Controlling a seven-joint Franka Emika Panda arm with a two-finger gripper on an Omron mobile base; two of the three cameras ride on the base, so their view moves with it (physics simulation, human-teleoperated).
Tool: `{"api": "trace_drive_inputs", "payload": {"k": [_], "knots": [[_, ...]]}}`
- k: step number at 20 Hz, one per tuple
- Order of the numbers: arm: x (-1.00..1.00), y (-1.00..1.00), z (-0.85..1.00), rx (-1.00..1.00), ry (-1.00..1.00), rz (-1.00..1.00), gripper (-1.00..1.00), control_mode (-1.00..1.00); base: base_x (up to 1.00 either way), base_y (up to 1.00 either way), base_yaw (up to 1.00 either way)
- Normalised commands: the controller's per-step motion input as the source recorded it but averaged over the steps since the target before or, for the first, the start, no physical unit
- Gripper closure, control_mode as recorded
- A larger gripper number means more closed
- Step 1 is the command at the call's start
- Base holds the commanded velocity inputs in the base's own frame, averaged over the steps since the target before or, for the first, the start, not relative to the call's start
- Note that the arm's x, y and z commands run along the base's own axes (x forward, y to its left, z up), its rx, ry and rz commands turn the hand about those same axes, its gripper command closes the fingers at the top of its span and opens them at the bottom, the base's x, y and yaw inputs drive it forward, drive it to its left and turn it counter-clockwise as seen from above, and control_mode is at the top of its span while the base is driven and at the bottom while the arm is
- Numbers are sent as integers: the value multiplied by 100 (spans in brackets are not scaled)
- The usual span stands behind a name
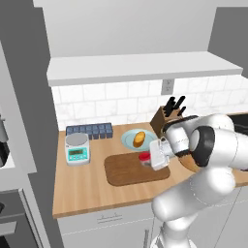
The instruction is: From the different types of pastries on the counter, select a croissant and place it on the cutting board. Then retrieve a jar of jam from the cabinet and place it alongside the croissant on the cutting board.
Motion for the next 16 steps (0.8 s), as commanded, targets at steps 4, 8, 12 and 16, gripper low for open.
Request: {"api": "trace_drive_inputs", "payload": {"k": [4, 8, 12, 16], "knots": [[12, -1, -44, 1, 0, 5, 100, -100, 0, 0, 0], [0, 0, -77, 0, 0, 2, 100, -100, 0, 0, 0], [-3, 0, -68, 0, 0, 0, 100, -100, 0, 0, 0], [-22, 0, -52, 0, 0, 0, -100, -100, 0, 0, 0]]}}
